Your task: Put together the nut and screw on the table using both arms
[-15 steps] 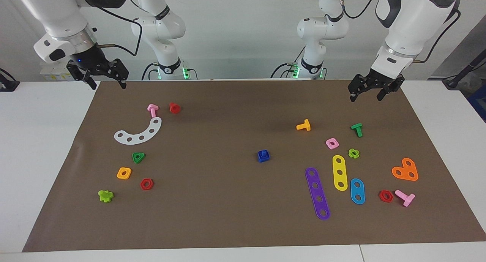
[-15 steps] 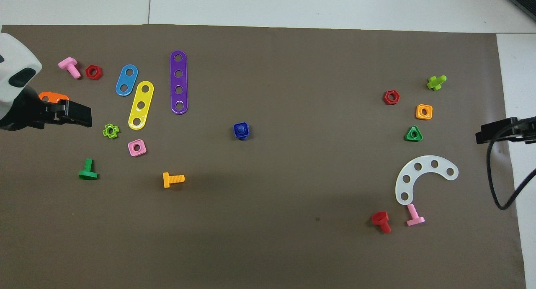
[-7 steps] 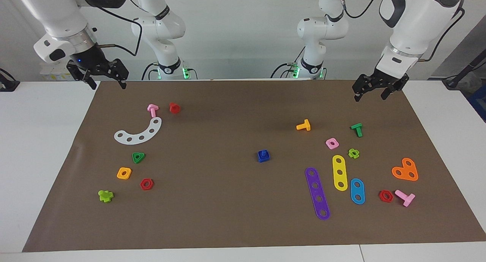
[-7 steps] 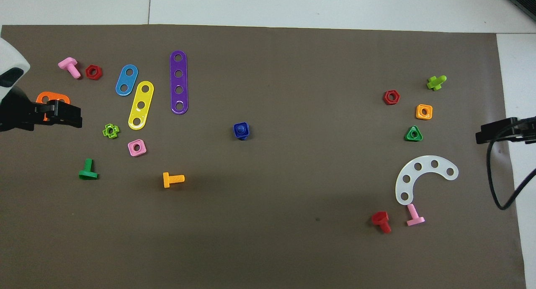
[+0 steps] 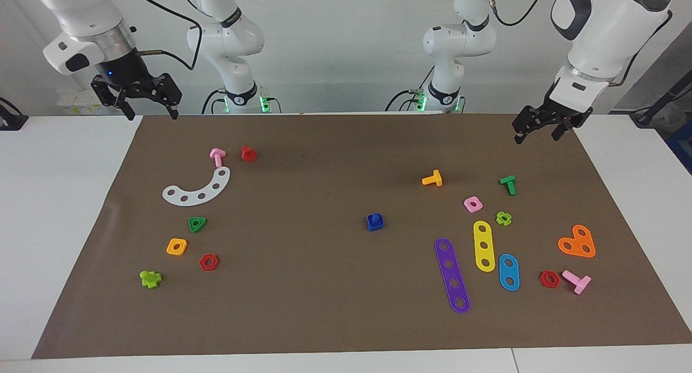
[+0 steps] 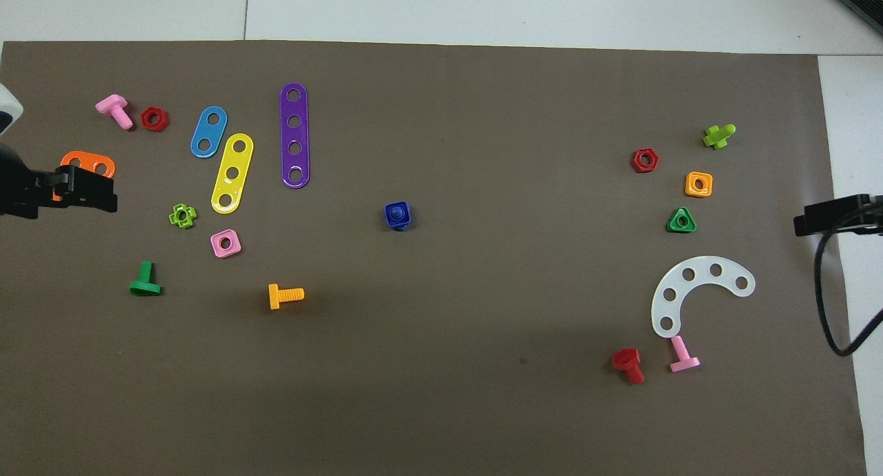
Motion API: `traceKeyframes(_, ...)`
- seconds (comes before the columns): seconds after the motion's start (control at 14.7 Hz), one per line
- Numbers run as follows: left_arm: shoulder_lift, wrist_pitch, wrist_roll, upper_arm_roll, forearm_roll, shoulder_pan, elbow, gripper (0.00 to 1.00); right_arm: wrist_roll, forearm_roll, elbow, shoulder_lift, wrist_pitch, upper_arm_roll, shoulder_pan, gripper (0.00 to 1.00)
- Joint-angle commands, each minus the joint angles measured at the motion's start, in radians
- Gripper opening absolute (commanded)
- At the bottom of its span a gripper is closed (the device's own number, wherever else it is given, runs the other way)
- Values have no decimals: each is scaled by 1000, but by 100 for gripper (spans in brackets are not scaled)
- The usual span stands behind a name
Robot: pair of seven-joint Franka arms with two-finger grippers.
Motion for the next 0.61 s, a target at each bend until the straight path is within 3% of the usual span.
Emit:
traceKeyframes(0.0,-18,-11,12,-6,22,6,-11,100,19,-5,-3,-7,-1,12,-8,100)
traceKeyframes(0.34,-16,-36,12,-8,22,6,10,100,18,-3,-3,-7,-10,12,-10,100)
traceKeyframes(0.54,-1,-103,12,-8,22,0,76,100,18,-3,-5,-7,-10,12,-10,100)
